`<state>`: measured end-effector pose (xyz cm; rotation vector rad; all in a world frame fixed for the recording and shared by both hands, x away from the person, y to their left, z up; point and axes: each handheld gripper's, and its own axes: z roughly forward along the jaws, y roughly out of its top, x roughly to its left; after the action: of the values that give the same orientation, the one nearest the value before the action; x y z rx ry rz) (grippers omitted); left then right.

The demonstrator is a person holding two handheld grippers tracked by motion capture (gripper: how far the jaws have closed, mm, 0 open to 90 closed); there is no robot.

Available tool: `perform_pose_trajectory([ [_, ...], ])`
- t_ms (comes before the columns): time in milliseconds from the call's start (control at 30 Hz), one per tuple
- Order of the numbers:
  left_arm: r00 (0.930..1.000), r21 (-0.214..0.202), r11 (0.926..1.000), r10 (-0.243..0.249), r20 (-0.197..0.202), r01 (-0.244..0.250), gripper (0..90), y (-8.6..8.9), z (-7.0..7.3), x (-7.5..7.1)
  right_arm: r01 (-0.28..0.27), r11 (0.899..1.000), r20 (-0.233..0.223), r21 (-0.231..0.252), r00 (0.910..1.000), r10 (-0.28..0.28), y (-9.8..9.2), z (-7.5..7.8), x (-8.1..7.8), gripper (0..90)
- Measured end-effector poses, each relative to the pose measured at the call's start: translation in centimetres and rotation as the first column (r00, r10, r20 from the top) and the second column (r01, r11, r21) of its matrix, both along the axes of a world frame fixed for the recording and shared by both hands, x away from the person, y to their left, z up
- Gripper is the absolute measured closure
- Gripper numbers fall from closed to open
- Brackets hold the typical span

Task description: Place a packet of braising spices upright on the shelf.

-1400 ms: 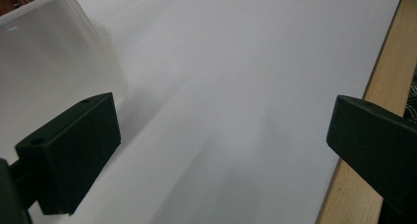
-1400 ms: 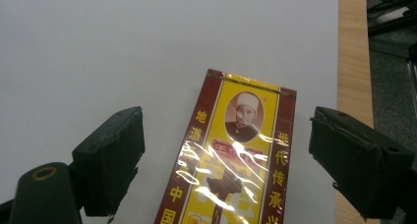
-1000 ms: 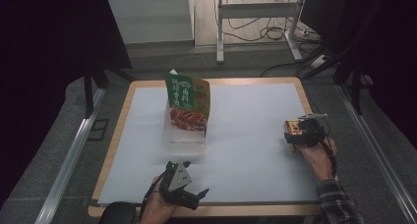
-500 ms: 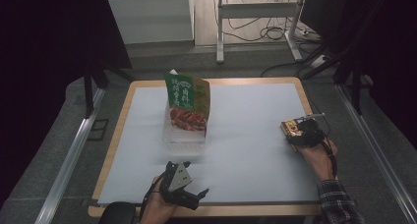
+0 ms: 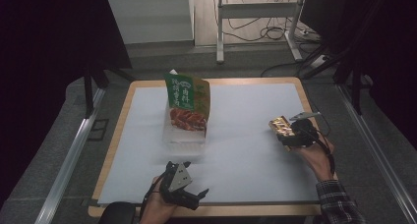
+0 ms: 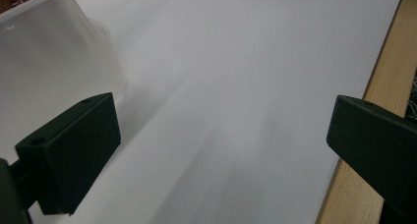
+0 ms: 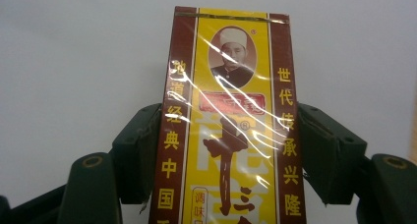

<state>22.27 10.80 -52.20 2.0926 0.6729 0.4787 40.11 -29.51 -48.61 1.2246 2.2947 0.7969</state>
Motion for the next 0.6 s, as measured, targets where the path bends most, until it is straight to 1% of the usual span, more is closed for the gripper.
perform_pose_trajectory([
  [33,1.0000,0.000,1.0000,-0.001,0.000,0.001,0.0,0.0,0.0,0.0,-0.037,0.999,0.001,-0.001,0.9993,0.037,0.8,0.0,-0.2,30.9],
  [67,1.0000,0.001,1.0000,-0.001,0.000,0.001,0.0,0.0,0.0,0.0,-0.049,0.999,-0.003,0.001,0.9988,0.049,1.1,0.0,-0.3,30.9],
  [100,1.0000,0.001,1.0000,-0.001,0.000,0.001,0.0,0.0,0.0,0.0,-0.072,0.997,-0.003,0.004,0.9974,0.072,1.5,0.0,-0.3,30.9],
  [133,1.0000,0.002,1.0000,-0.002,0.000,0.002,0.0,0.0,0.0,0.0,-0.072,0.997,-0.003,0.004,0.9974,0.072,1.5,0.0,-0.3,30.9],
  [167,1.0000,0.001,1.0000,-0.002,0.001,0.002,0.0,0.0,0.0,0.0,-0.100,0.995,-0.007,0.009,0.9949,0.100,2.2,-0.2,-0.5,31.0],
  [233,1.0000,0.002,1.0000,-0.002,0.000,0.002,0.0,0.0,0.0,0.0,-0.130,0.992,-0.014,0.002,0.9914,0.130,2.9,-0.4,-0.6,31.0],
  [267,1.0000,0.002,1.0000,-0.002,0.000,0.002,0.0,0.0,0.0,0.0,-0.130,0.992,-0.014,0.002,0.9914,0.130,2.9,-0.4,-0.6,31.0],
  [300,1.0000,0.003,1.0000,-0.003,0.001,0.003,0.0,0.0,0.0,0.0,-0.157,0.988,-0.024,-0.009,0.9874,0.157,3.6,-0.8,-0.8,31.0],
  [367,1.0000,0.004,1.0000,-0.004,0.001,0.004,0.0,0.0,0.0,0.0,-0.166,0.986,-0.026,-0.010,0.9858,0.166,3.8,-0.9,-0.8,31.0],
  [433,1.0000,0.003,1.0000,-0.003,0.001,0.003,0.0,0.0,0.0,0.0,-0.189,0.982,-0.038,-0.028,0.9815,0.188,4.2,-1.4,-0.8,31.0],
  [467,1.0000,0.003,1.0000,-0.003,0.001,0.003,0.0,0.0,0.0,0.0,-0.189,0.982,-0.038,-0.028,0.9815,0.188,4.2,-1.4,-0.8,31.0],
  [533,1.0000,0.005,1.0000,-0.004,0.002,0.004,0.0,0.0,0.0,0.0,-0.196,0.980,-0.054,-0.042,0.9795,0.194,4.1,-1.8,-0.7,31.0],
  [600,1.0000,0.005,1.0000,-0.005,0.002,0.005,0.0,0.0,0.0,0.0,-0.202,0.979,-0.067,-0.043,0.9778,0.199,4.0,-2.0,-0.6,31.0],
])
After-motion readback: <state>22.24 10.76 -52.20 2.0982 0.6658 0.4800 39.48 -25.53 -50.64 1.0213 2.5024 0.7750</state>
